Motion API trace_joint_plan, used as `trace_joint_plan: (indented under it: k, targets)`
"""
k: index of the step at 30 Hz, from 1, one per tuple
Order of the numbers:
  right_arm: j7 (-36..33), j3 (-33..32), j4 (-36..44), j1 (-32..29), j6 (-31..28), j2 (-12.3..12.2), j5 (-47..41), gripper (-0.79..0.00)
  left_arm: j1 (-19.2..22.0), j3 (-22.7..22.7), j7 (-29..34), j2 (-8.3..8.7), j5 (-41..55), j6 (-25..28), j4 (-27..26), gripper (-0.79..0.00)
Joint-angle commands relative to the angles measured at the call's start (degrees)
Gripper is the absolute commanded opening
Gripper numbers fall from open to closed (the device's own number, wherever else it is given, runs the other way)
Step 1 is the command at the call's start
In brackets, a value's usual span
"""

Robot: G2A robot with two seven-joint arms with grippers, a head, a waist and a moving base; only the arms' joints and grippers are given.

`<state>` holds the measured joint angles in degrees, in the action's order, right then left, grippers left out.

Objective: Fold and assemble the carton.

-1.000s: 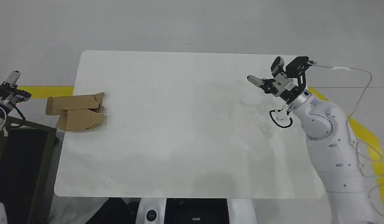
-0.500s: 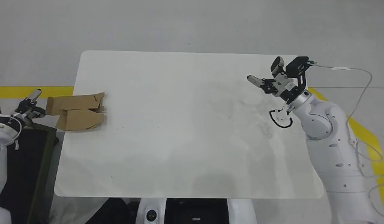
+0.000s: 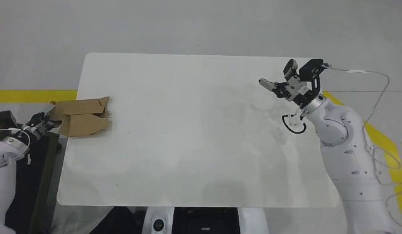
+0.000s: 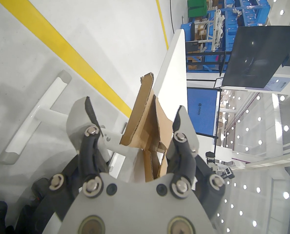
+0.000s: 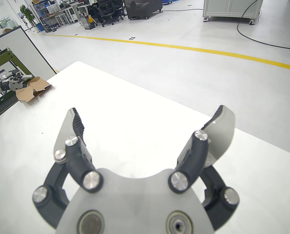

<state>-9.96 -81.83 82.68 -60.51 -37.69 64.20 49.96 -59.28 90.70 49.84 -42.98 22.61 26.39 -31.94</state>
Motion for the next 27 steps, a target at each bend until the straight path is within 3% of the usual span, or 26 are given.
trace_joint_plan:
  k: [1, 15, 27]
  targets:
    - [0.0, 0.0, 0.0, 0.0, 0.0, 0.0, 0.0, 0.0, -0.4, 0.4, 0.5, -0.03, 0.9, -0.1, -0.5, -0.785]
    - [0.0, 0.0, 0.0, 0.0, 0.0, 0.0, 0.0, 0.0, -0.2, 3.3, 4.1, 0.0, 6.7, -0.2, -5.2, -0.785]
    - [0.0, 0.0, 0.0, 0.0, 0.0, 0.0, 0.0, 0.0, 5.8, 1.3, 7.7, -0.71, 6.7, 1.6, -11.4, -0.785]
